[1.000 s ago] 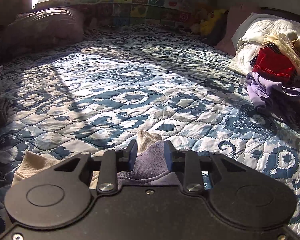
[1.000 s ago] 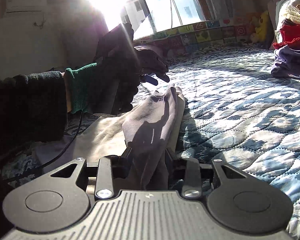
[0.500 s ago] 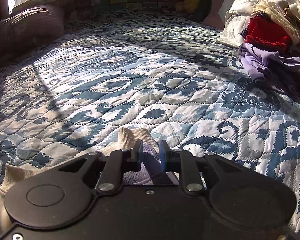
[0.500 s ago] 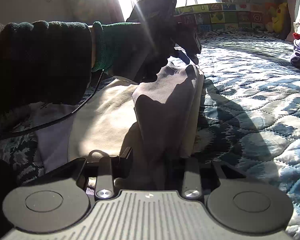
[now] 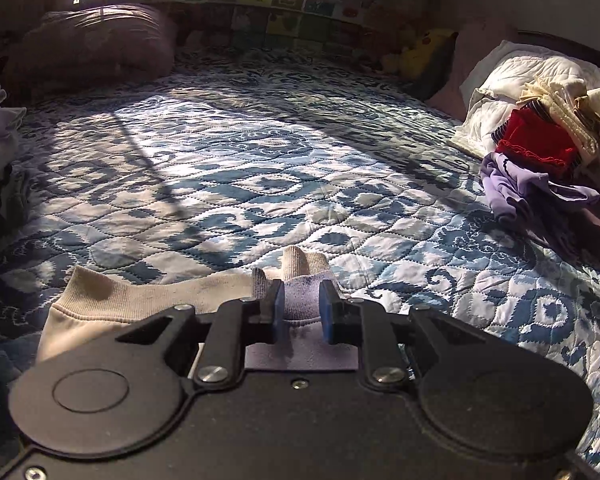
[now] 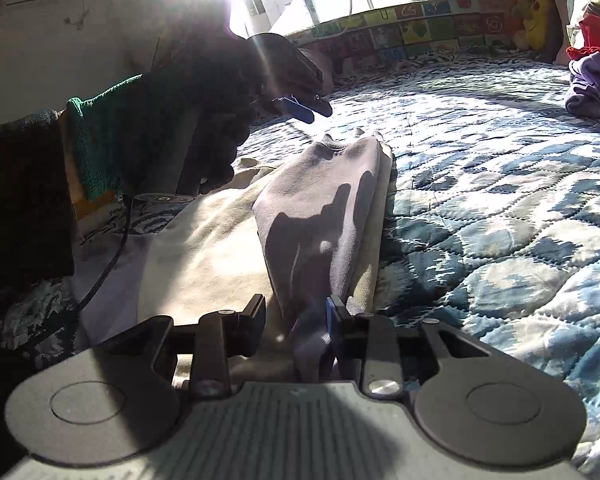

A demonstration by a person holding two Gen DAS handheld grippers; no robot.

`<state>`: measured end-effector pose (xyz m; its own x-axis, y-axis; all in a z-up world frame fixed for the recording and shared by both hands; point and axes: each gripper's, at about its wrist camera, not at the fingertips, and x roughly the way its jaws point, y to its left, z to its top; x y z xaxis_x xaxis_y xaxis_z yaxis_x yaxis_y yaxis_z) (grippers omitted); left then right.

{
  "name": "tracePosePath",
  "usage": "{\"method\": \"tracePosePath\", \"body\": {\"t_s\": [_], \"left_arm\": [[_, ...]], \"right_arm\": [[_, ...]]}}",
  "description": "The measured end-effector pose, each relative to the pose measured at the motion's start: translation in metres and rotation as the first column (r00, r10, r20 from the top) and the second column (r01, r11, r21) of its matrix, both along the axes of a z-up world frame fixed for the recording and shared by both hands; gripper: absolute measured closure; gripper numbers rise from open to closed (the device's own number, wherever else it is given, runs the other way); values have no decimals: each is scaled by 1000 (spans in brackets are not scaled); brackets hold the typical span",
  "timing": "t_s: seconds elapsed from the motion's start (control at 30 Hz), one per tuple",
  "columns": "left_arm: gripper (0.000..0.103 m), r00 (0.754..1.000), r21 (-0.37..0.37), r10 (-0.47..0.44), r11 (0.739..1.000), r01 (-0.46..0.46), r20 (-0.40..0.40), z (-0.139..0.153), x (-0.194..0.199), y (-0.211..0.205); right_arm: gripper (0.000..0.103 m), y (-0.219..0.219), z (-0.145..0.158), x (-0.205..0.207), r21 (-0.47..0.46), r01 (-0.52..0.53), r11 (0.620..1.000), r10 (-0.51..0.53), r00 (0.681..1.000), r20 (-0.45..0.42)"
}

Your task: Fold clothes

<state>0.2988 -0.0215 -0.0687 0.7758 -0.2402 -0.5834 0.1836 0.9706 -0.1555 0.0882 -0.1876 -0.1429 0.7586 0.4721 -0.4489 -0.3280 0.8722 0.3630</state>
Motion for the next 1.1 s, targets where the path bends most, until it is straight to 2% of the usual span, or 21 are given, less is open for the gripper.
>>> {"method": "tracePosePath", "body": {"t_s": [0.07, 0.13, 0.17, 0.23, 0.33, 0.4, 0.5, 0.53, 0.6, 0.7, 0.73, 0.8, 0.9, 1.03, 1.1], "left_arm": [[85, 999, -42, 35, 998, -36, -6, -2, -31, 20], [71, 997, -84, 77, 993, -78, -13, -4, -61, 41], [59, 993, -105, 117, 987, -118, -15, -6, -76, 54], [58, 978, -153, 207, 966, -208, -24, -10, -106, 83], [58, 939, -210, 340, 916, -341, -38, -15, -145, 123], [58, 893, -259, 447, 858, -443, -47, -20, -173, 152], [55, 810, -319, 580, 754, -574, -86, -31, -207, 194], [55, 791, -322, 604, 733, -599, -97, -34, -212, 204], [55, 741, -345, 659, 672, -656, -125, -39, -220, 224], [54, 666, -401, 721, 562, -724, -192, -49, -231, 256], [54, 654, -414, 728, 541, -732, -206, -51, -234, 262], [54, 641, -442, 734, 510, -738, -224, -55, -236, 271], [54, 641, -476, 732, 490, -730, -231, -59, -233, 281], [54, 640, -534, 730, 451, -715, -240, -68, -224, 298], [54, 640, -552, 732, 443, -707, -232, -70, -220, 304]], "right_arm": [[69, -3, 2, -3, 0, 21, 1000, -21, 1000, 15], [69, -5, 4, -7, 0, 42, 999, -42, 998, 37], [68, -6, 5, -9, -3, 51, 999, -51, 998, 47], [68, -7, 6, -13, -11, 65, 998, -64, 996, 59], [67, -3, 8, -20, -40, 64, 997, -61, 995, 83], [67, 4, 10, -26, -69, 51, 996, -43, 993, 107], [67, 14, 12, -35, -115, 19, 993, -3, 991, 136], [67, 18, 12, -39, -131, 0, 991, 19, 990, 143], [67, 28, 13, -47, -176, -44, 983, 72, 985, 159], [65, 46, 16, -63, -241, -120, 963, 165, 971, 176], [65, 50, 15, -66, -257, -142, 956, 190, 967, 172], [62, 58, 14, -72, -291, -179, 940, 233, 959, 160], [62, 64, 12, -74, -319, -191, 928, 245, 959, 140], [61, 61, 9, -71, -303, -170, 938, 211, 971, 110], [61, 57, 8, -68, -280, -156, 947, 190, 977, 98]]}}
